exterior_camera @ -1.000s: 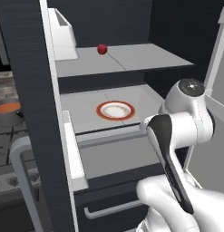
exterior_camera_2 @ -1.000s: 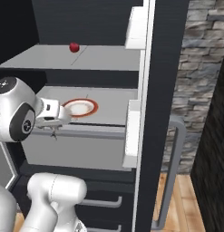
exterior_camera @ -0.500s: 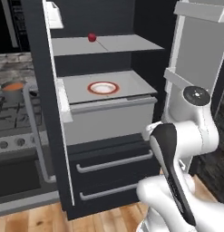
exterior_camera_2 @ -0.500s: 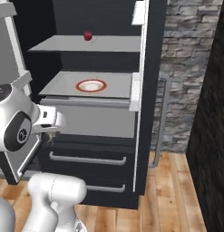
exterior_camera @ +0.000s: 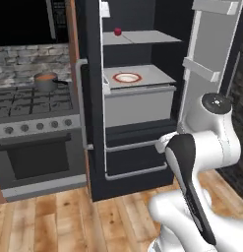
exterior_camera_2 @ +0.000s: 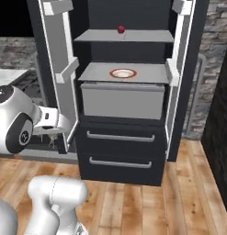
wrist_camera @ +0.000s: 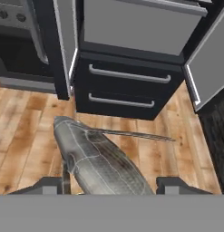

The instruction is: Retrieve the fish from the fridge and place it on the saucepan with marinade on the stove.

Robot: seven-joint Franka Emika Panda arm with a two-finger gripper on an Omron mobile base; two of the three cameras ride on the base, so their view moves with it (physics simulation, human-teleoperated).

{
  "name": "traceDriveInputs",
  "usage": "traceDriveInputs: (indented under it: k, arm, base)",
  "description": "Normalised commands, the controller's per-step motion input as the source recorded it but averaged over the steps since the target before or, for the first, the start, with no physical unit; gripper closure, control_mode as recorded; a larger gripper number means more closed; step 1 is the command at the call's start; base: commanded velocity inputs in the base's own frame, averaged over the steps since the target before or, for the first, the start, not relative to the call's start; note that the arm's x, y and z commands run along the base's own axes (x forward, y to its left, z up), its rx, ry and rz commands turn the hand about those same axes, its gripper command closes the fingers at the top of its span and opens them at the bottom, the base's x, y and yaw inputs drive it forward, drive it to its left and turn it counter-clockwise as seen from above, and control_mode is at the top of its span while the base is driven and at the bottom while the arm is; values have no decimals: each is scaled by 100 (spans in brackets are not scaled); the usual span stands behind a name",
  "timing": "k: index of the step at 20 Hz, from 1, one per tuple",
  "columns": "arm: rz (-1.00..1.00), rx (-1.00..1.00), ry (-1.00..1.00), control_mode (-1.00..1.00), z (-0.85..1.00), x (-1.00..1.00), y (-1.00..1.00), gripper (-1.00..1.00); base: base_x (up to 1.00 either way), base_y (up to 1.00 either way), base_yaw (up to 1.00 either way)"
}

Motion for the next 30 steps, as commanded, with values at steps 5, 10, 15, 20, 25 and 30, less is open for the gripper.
traceDriveInputs:
  k: [5, 10, 15, 20, 25, 30]
  arm:
    - [0, 0, 0, 100, 0, 0, 0, 100]
    - [0, 0, 0, 100, 0, 0, 0, 100]
    - [0, 0, 0, 100, 0, 0, 0, 100]
    - [0, 0, 0, 100, 0, 0, 0, 100]
    - [0, 0, 0, 100, 0, 0, 0, 100]
    - [0, 0, 0, 100, 0, 0, 0, 100]
  base:
    - [-57, 100, 0]
    - [-9, 100, 0]
    - [19, 100, -1]
    - [93, 88, -5]
    - [100, 40, -9]
    - [100, -2, 0]
